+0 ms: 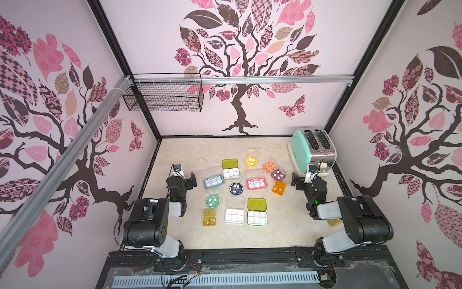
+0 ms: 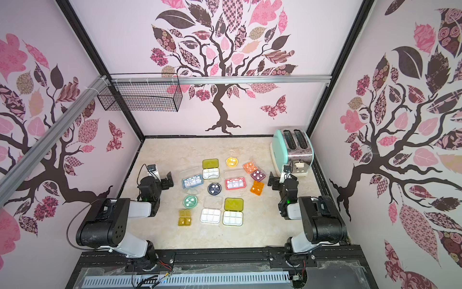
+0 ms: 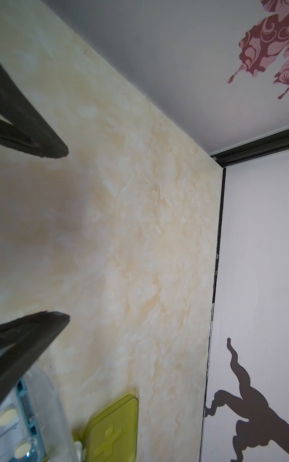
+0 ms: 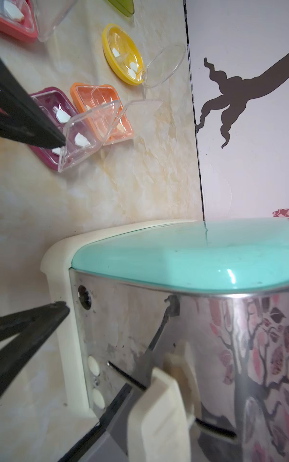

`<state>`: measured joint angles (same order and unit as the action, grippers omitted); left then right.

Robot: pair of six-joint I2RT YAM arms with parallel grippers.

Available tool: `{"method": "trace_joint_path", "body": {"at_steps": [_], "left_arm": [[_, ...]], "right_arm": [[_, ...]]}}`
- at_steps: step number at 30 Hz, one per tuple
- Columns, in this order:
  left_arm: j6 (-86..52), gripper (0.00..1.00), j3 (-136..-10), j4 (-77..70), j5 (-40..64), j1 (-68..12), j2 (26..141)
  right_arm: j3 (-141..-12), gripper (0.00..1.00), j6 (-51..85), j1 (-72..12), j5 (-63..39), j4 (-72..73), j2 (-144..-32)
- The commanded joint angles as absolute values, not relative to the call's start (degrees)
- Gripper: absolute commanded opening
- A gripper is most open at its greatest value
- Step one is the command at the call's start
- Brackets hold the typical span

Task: Close pillboxes
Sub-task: Close the lid on the pillbox.

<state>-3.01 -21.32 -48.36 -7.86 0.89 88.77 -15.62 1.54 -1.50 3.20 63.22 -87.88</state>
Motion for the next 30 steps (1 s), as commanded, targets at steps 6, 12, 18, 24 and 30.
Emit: {"method": "trace_joint_path", "body": {"at_steps": [6, 12, 18, 24, 30], "left_arm": [[-2.7, 0.98, -22.3, -49.7, -7.6, 1.1, 89.3], [-2.7, 0.98, -22.2, -49.7, -7.6, 1.1, 89.3], [-2.7, 0.98, -22.3, -49.6, -7.7, 1.1, 89.3], [-2.8, 0.98, -22.6, -49.2, -7.7, 1.1, 89.5], [-3.0, 0.89, -23.6, -46.9, -10.4, 0.5, 86.2]], "right_arm": [[-17.2, 0.99, 2.2, -1.7, 3.7, 63.7, -88.8], [-17.2, 0.99, 2.2, -1.7, 3.6, 63.7, -88.9], [-17.2, 0.99, 2.2, -1.7, 3.6, 63.7, -88.9], [-17.6, 0.99, 2.3, -1.7, 3.7, 63.3, -89.1], [-16.0, 0.99, 2.8, -1.8, 5.4, 67.3, -87.8]]}}
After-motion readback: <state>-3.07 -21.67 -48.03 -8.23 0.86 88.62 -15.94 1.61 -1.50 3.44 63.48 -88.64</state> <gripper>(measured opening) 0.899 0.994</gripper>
